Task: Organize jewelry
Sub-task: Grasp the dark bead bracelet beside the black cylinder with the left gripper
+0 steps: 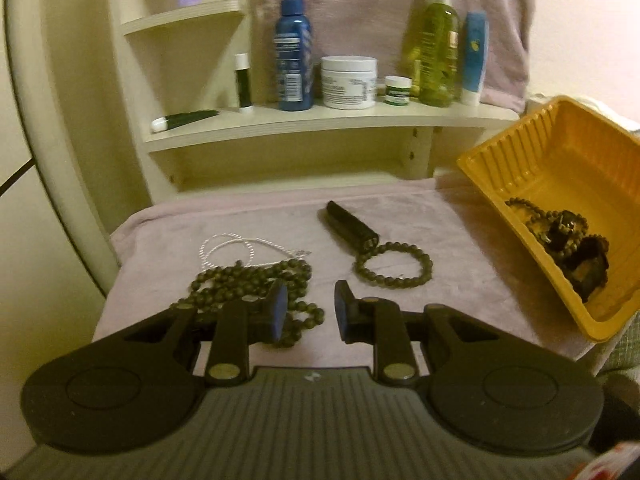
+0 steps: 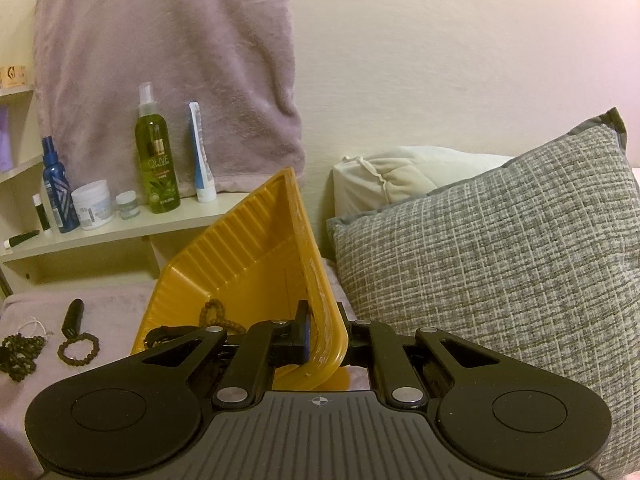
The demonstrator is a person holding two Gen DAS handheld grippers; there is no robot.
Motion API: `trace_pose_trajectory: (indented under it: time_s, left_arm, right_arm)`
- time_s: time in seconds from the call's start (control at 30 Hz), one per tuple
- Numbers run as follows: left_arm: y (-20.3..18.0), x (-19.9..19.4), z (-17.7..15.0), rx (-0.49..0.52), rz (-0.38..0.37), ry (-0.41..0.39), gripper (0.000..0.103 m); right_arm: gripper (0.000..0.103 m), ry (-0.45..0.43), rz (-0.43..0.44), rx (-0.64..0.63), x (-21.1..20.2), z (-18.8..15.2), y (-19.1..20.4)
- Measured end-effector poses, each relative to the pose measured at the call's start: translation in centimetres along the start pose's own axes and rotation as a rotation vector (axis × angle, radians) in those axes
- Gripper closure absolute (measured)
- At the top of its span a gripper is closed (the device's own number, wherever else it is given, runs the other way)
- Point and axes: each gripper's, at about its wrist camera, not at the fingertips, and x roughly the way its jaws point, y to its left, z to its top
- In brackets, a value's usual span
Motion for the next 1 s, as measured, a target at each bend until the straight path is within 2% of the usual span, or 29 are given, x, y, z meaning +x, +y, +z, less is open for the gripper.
trace_pose_trajectory:
  time_s: [0.2, 0.53, 0.73, 0.87, 1.0]
  left_arm:
    - [-1.8, 1.8, 0.3, 0.018, -0.051, 0.007, 0.077]
    - [-2.4, 5.5, 1.3, -0.146, -0.034, 0.046, 0.076]
    - [-2.5, 7.2, 1.8, -0.192, -0.041, 0.064, 0.076]
    - [-2.8, 8.0, 1.9, -0.177, -0.036, 0.094, 0.077]
    - [-2.8, 8.0, 1.5, -0.135, -0.014, 0.107, 0.084]
  right_arm:
    - [0.094, 0.002, 0.0, -0.003, 0.1, 0.0, -0.1]
    - [0.094, 0.004, 0.002, -0.005, 0.1, -0.1, -0.2]
    - [0.094, 0.008, -0.001, -0.006, 0.2, -0.1, -0.3]
    - [0.094, 0.01, 0.0, -0.008, 0.2, 0.0, -0.3]
    - [0.094, 0.011, 0.0, -0.007, 0.3, 0.0, -0.4]
